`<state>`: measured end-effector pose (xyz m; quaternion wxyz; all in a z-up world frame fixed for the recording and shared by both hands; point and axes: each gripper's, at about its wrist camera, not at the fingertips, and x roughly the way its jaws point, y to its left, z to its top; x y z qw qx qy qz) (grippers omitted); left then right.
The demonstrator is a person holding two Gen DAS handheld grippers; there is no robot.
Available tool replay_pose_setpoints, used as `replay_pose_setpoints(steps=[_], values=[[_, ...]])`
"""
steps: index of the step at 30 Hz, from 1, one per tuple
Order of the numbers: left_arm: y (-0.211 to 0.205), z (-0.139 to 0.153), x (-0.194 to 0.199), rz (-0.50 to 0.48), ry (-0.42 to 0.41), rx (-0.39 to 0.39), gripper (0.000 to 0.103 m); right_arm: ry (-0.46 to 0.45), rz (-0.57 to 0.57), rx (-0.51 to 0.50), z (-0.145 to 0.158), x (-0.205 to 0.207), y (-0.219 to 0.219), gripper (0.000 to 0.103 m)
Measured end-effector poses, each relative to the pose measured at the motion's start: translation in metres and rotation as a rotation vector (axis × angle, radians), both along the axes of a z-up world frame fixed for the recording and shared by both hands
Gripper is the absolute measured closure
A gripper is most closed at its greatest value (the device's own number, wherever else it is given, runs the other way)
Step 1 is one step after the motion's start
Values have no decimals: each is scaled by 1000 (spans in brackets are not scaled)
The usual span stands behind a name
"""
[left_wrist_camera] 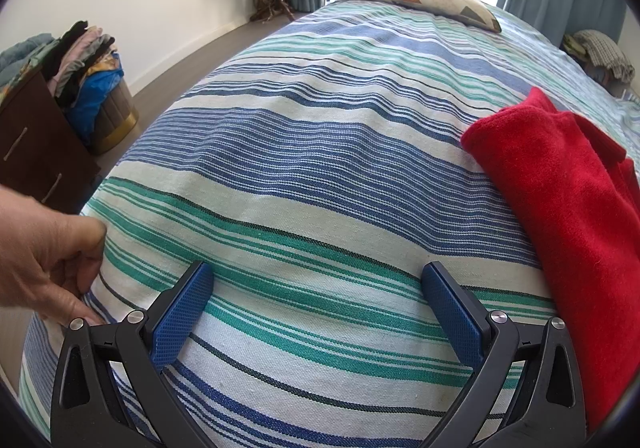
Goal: Fold small clothes
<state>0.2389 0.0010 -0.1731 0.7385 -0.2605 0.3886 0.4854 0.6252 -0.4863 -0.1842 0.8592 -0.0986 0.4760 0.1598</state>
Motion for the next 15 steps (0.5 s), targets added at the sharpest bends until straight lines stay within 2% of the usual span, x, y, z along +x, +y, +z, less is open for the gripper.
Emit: replay_pose_setpoints(steps=[15], values=[[-1, 1, 1, -2, 20, 11, 0, 1, 1, 0, 0, 0, -2, 0]])
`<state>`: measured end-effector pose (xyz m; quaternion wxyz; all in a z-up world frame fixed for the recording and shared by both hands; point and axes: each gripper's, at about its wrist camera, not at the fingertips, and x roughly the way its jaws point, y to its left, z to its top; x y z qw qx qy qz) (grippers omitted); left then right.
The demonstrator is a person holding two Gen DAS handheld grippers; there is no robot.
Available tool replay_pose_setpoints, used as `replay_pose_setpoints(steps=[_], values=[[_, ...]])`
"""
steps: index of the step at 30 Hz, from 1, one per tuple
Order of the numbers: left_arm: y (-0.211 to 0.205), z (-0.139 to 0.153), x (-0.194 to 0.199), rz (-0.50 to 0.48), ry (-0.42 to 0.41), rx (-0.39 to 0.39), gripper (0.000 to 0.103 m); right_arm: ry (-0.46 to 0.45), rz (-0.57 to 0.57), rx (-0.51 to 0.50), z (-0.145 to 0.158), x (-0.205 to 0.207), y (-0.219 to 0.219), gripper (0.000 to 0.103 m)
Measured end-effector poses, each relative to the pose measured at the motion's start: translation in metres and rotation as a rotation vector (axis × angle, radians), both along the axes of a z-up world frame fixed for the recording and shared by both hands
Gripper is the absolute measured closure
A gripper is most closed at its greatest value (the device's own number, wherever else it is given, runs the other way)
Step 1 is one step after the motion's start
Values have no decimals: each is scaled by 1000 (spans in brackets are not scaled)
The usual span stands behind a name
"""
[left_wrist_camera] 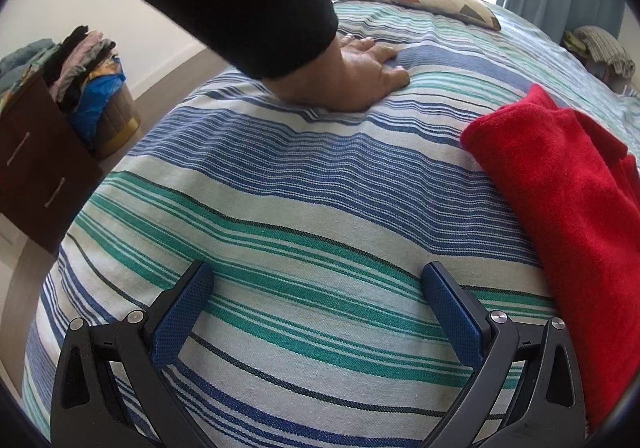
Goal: Fold small clothes
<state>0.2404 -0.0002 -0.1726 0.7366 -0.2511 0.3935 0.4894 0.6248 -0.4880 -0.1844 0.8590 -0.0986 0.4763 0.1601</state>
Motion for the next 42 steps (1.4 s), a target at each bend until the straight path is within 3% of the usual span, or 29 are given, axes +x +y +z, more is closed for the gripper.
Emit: replay_pose_setpoints(steps=[12, 42], values=[[5, -3, 9, -9, 39, -1, 0, 0, 0, 1, 0, 0, 0, 0], [1, 0, 11, -6, 44, 7, 0, 0, 2, 1, 0, 0, 0, 0]])
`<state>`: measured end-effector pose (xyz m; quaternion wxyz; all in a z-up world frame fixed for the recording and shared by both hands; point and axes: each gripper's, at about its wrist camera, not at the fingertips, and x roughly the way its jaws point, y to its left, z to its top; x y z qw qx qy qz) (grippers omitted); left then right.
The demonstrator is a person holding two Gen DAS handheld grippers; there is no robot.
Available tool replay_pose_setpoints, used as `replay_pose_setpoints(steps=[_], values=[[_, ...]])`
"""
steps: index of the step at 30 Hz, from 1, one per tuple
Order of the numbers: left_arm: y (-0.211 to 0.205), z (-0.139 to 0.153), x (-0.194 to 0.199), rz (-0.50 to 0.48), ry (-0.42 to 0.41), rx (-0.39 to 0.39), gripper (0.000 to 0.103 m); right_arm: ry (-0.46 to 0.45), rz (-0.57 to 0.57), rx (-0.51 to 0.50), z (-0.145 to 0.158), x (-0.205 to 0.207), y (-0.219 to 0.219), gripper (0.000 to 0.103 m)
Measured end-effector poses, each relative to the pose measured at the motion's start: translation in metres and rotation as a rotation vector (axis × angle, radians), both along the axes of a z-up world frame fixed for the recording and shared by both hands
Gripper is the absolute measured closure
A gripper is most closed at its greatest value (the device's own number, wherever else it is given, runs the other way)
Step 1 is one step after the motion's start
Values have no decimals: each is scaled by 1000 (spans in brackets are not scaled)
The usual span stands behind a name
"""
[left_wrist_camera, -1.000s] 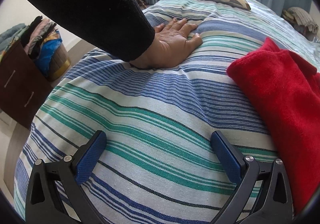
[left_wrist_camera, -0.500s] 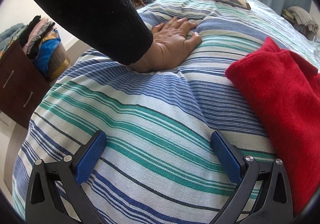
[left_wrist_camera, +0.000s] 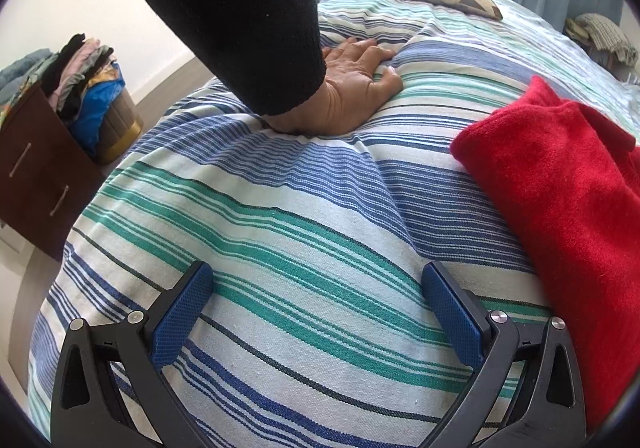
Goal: Fold small clothes
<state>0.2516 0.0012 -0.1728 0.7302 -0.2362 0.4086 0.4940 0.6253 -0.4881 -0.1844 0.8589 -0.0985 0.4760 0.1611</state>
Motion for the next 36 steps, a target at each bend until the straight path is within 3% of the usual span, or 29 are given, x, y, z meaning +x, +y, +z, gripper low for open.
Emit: replay_pose_setpoints(steps=[8, 36], values=[[-2, -1, -7, 9, -35, -7, 0, 0, 0, 0, 0, 0, 0, 0], [-2, -1, -6, 9, -31, -5, 0, 0, 1, 1, 0, 0, 0, 0]])
